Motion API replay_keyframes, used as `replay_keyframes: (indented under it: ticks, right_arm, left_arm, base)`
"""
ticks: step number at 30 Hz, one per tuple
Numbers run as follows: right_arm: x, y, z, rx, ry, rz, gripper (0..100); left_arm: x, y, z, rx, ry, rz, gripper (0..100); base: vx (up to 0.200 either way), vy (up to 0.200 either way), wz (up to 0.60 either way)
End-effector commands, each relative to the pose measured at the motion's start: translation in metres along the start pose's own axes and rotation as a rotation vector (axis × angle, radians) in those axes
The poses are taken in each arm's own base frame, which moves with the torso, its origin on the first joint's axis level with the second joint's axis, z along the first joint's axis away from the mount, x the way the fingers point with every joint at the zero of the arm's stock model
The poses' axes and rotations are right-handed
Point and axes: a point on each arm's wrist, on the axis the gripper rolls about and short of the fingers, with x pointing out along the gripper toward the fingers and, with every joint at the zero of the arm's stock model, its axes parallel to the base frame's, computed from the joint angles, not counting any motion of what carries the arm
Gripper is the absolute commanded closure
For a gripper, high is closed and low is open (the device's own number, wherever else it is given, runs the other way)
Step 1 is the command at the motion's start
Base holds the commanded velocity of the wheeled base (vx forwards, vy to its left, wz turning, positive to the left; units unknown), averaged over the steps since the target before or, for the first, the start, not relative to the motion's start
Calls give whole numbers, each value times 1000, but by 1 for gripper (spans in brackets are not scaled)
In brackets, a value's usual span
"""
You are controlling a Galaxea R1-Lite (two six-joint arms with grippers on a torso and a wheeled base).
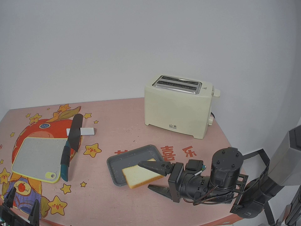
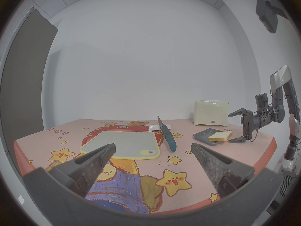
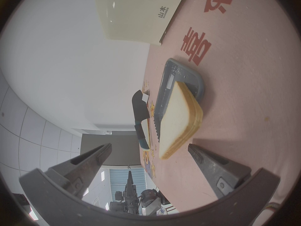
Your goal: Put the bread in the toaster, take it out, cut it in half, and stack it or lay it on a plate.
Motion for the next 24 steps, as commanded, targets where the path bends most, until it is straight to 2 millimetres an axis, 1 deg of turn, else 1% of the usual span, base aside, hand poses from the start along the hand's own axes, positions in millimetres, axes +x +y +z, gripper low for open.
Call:
replay_keyframes:
  ticks: [1, 9, 24]
  right_arm:
    - [1, 1, 8, 3, -23, 8, 0]
    - [-1, 4, 14, 5, -42, 19, 0]
    - [0, 3, 19, 7, -56, 18, 0]
  left_arm:
    - [1, 0, -4, 0, 16, 0, 0]
    - [1, 0, -4, 0, 16, 0, 0]
    - [1, 0, -4, 0, 16, 0, 0]
  base:
    - [0, 0, 0]
    - [0, 0, 0]
    - [0, 0, 0]
